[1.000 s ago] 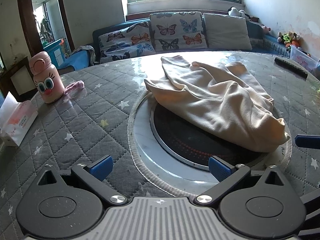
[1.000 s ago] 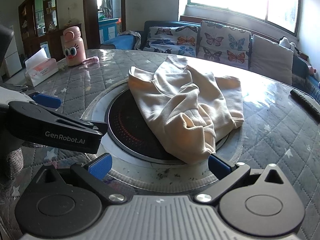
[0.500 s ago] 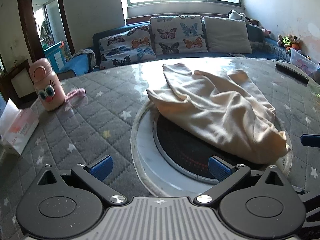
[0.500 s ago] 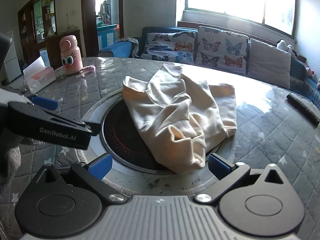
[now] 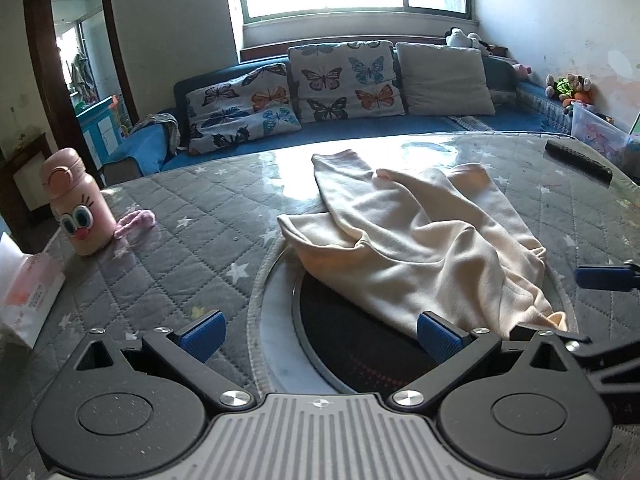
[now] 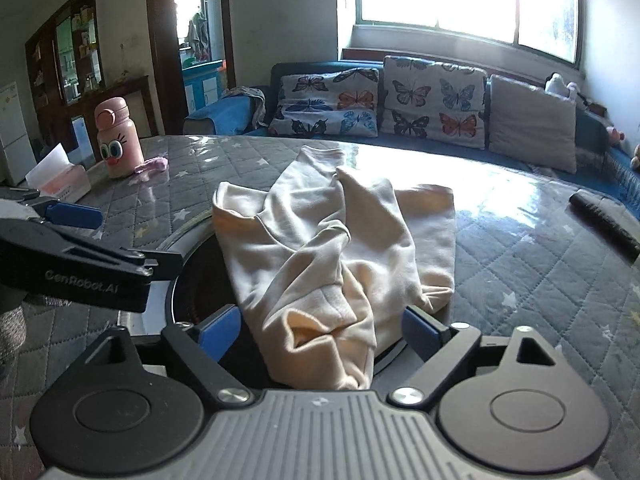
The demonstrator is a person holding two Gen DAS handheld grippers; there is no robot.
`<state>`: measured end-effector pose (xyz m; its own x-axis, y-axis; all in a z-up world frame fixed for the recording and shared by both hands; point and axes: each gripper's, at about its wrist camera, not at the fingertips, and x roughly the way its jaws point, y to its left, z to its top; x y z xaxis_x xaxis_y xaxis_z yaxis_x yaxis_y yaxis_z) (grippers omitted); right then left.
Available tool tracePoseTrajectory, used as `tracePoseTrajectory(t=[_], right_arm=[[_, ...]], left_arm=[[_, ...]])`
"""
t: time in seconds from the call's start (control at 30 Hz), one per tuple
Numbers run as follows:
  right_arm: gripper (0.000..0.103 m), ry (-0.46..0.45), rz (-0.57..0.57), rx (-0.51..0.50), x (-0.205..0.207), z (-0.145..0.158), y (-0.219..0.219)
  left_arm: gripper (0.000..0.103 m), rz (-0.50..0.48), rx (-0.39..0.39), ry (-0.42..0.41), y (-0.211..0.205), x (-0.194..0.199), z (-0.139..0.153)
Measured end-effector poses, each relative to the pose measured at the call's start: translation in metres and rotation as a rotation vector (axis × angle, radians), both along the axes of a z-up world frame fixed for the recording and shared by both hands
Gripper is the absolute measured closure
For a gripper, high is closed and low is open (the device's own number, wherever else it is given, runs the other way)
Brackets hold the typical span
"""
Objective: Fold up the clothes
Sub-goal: 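Lower the right tool onto the cream garment and close on its edge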
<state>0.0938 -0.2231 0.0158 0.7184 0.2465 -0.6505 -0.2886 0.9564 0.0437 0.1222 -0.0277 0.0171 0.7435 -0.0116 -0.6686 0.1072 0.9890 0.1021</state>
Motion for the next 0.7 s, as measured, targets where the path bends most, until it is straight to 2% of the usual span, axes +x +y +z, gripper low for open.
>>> tracePoseTrajectory(t=[0.3,0.57,0.7], right_arm=[[0.029,0.050,0.014,0.029,0.031,-0.012,-0.002],[0.037,0.069,0.019,0.052,0.055,-0.019,0.002],[0.052,0.092,0.032,0.053,0.067,-0.024,0.006]], left_arm=[[0.001,-0.025,-0.010,0.002,-0.002,0.018,0.001],[0.007,-0.012,-0.029,0.019,0.006,0.028,-0.004],[0.011,-0.005,-0.035,0.018,0.012,0.029,-0.004]])
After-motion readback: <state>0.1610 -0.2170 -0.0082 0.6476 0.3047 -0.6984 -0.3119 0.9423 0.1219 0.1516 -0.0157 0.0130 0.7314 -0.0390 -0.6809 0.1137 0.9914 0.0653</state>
